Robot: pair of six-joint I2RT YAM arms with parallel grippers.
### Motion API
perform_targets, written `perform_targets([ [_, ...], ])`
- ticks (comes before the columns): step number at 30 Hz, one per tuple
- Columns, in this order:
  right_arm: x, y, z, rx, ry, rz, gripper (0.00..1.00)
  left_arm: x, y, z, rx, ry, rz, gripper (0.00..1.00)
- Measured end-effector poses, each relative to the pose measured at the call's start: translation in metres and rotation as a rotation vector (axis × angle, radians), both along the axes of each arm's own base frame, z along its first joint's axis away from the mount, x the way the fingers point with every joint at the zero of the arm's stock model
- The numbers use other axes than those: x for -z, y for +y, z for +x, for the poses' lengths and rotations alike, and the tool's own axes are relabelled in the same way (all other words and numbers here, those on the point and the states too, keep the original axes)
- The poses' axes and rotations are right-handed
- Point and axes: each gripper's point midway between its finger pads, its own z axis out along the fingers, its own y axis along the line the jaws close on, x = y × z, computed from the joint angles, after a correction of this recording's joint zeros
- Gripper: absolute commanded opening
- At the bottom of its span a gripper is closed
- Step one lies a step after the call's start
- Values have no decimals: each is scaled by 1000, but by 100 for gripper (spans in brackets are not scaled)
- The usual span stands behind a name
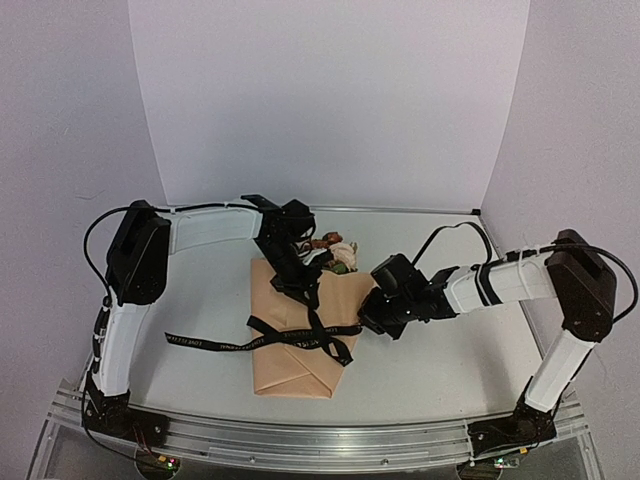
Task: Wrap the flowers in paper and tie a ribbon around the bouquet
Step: Cross the ribbon over the folded bouquet.
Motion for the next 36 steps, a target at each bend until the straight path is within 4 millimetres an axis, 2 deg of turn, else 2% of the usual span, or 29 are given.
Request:
perform_targets([
  [7,-27,-1,4,-20,-70,16,0,-5,-19,-6,68,-7,-42,4],
  [16,-45,-3,15,-46,-153,15,0,3,-43,-24,152,57,-98,11],
  [21,-55,6,22,-85,-205,56,0,12,-50,-28,174,89,-112,20],
  [23,-56,8,22,-96,-218,66,0,17,-50,-27,163,98,-101,27],
  [28,-49,10,20,-111,-209,74,0,21,-49,-12,85,78,-87,55],
  [31,-45,9,17,-114,-199,69,0,25,-40,-5,29,62,-67,63],
  [34,-44,8,18,-113,-197,68,0,19,-29,-2,-21,42,-48,80],
  [36,-43,8,17,-113,-196,67,0,8,-25,1,-54,11,-53,82],
])
